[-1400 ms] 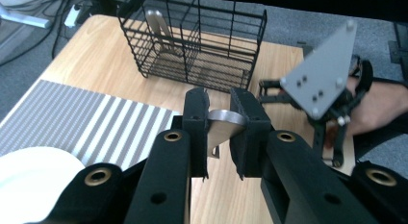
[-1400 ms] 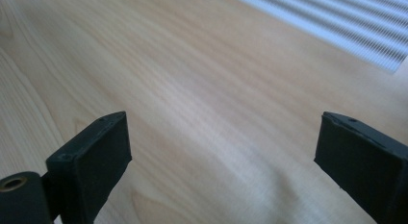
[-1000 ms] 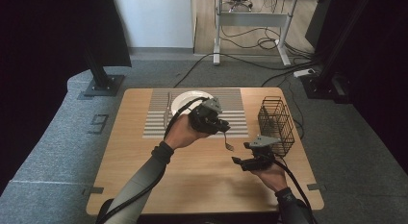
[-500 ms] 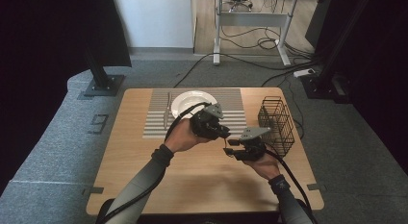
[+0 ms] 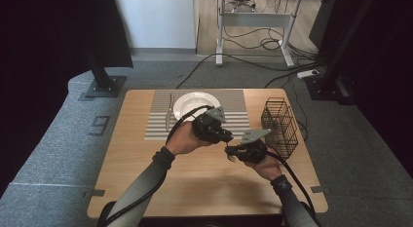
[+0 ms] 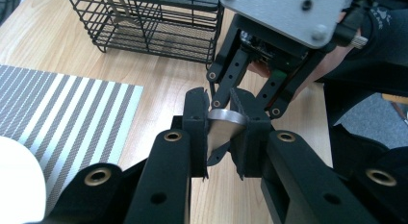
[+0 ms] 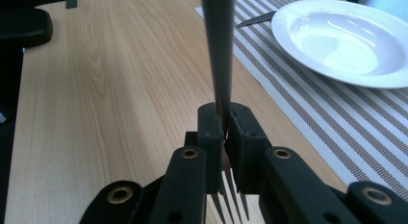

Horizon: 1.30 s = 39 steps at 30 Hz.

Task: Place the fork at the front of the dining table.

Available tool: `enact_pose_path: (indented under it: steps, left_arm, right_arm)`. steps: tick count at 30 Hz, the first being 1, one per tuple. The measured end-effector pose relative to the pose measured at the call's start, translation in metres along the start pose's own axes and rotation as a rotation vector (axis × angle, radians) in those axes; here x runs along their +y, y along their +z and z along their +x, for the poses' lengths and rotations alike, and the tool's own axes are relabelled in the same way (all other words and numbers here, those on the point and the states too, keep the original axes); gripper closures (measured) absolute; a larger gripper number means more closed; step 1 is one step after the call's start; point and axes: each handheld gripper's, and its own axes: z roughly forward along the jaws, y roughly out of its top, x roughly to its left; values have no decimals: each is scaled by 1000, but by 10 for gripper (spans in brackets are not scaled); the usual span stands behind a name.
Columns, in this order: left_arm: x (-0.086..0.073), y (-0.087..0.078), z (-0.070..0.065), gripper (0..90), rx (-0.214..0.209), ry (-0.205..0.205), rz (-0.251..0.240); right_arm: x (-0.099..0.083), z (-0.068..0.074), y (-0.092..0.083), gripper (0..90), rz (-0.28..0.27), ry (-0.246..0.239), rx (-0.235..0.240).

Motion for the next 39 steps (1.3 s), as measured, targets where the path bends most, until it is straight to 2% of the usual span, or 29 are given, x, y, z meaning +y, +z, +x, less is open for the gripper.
enact_pose_path:
  steps: [4,10,15,18,19,21,24,28,29,35,39]
  left_arm:
    - [-4,0,0,761,12,13,-22]
    - [-12,-6,0,533,88,0,-85]
    - [-28,-15,-2,339,166,-26,-144]
    - [-35,-19,-4,227,183,-43,-164]
    - [-44,-23,-6,198,220,-57,-182]
    - [-53,-27,-10,142,274,-66,-184]
    - [-71,-30,-15,105,307,-89,-198]
    - [-97,-25,-25,2,389,-99,-157]
    - [-105,-23,-27,0,404,-99,-141]
    - [-149,-2,-35,0,436,-153,-96]
    - [-176,16,-40,0,412,-219,-91]
  right_arm:
    - [-1,1,0,848,-3,-15,-14]
    - [0,5,0,850,-12,-14,-42]
    - [-3,4,2,850,17,32,-81]
    - [-4,2,4,850,28,51,-105]
    - [-4,2,4,850,29,60,-115]
    - [-4,1,5,850,32,77,-135]
    - [-5,-1,5,850,39,98,-168]
    - [-5,-5,5,850,45,127,-218]
    - [-5,-6,5,850,44,135,-228]
    - [-6,-14,5,850,37,181,-288]
    - [-7,-22,6,850,41,215,-324]
